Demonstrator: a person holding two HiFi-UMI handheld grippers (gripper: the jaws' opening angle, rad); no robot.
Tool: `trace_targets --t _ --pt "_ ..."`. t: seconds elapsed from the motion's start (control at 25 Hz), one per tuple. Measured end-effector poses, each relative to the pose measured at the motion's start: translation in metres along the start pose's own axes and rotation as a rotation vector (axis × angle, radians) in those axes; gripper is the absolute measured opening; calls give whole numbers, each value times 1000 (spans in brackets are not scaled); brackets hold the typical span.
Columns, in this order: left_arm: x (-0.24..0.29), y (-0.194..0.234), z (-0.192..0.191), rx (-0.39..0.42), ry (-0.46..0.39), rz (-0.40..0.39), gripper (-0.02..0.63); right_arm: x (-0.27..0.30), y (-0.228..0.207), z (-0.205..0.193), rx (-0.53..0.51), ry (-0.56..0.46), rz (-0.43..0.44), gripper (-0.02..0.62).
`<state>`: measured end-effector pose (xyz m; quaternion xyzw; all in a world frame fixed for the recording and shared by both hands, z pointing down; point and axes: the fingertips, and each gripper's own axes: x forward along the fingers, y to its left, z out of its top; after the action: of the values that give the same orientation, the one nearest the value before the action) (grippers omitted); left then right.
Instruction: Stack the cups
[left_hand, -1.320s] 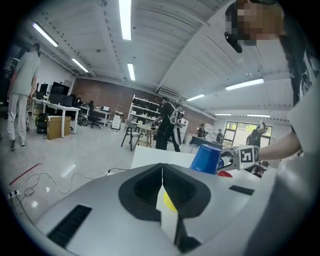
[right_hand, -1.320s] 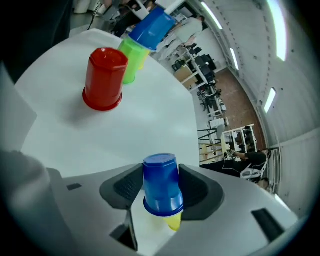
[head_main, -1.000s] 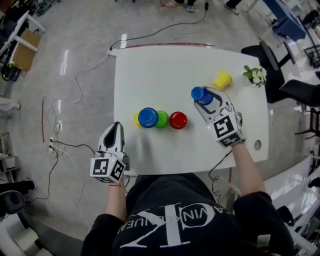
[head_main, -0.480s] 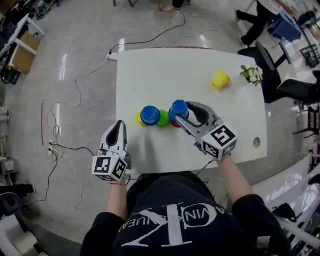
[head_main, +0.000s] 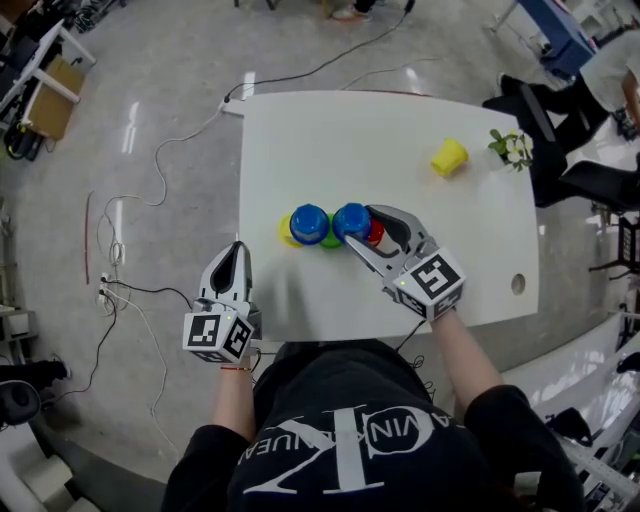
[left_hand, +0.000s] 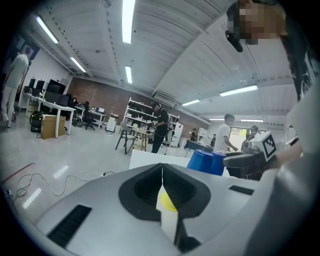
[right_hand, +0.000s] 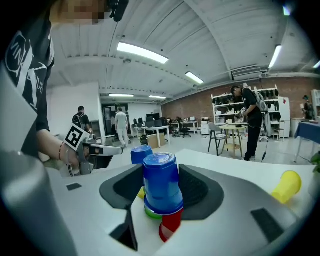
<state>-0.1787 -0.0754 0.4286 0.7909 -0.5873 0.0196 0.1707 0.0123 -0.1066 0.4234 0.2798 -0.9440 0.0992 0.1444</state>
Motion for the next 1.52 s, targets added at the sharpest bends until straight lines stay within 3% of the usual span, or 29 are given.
trace_targets --t 0.6,1.04,1.28,1.52 --pt "-2 -2 -4 -2 13 -4 5 0 2 -5 10 13 9 239" --pt "3 0 -5 -10 15 -1 5 -20 1 2 1 -4 75 308" --pt "11 0 -2 -17 15 11 5 -43 -27 -6 -1 14 38 308" --pt "20 -3 -4 -11 21 16 5 -64 -83 -24 -46 96 -88 296"
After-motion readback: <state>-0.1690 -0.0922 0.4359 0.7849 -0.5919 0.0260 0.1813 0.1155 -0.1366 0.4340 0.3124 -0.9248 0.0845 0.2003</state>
